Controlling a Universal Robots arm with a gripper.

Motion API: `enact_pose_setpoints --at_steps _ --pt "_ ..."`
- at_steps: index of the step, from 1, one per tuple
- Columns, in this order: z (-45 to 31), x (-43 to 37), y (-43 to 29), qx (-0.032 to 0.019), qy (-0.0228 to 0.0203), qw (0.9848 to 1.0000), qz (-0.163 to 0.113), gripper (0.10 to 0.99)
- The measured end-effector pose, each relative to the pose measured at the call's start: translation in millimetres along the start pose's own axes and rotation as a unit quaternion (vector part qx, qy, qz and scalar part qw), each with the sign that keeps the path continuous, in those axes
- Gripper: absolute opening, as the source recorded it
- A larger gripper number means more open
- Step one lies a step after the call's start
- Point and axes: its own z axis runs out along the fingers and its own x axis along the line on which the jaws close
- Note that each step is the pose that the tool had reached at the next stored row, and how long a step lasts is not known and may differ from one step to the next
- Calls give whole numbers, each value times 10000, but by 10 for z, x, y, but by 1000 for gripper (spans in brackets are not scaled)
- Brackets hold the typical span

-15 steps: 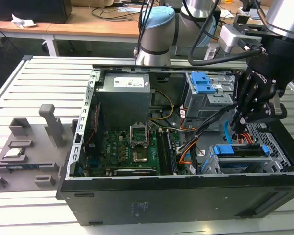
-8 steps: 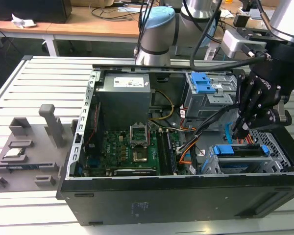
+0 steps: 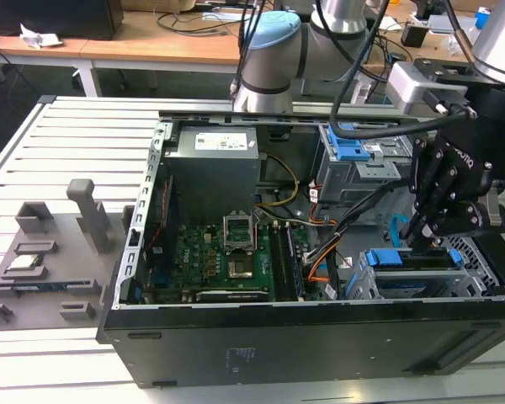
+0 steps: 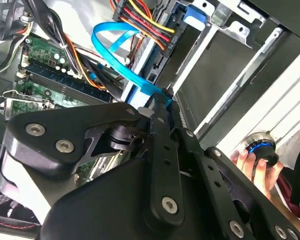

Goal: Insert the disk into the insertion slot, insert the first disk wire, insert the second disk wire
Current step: 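Insert the second disk wire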

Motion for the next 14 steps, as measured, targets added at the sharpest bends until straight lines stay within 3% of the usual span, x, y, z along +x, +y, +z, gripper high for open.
enact_pose_setpoints --at_steps 1,2,3,9,14 --pt "19 -2 -19 -4 -70 10000 -1 161" --pt "26 -3 -24 -8 -172 9999 -6 161" --pt "45 -6 -43 -13 -226 9997 -9 161" --pt "117 -17 -139 -17 -228 9997 -9 161" --pt "164 -24 -148 -17 -231 9997 -9 161"
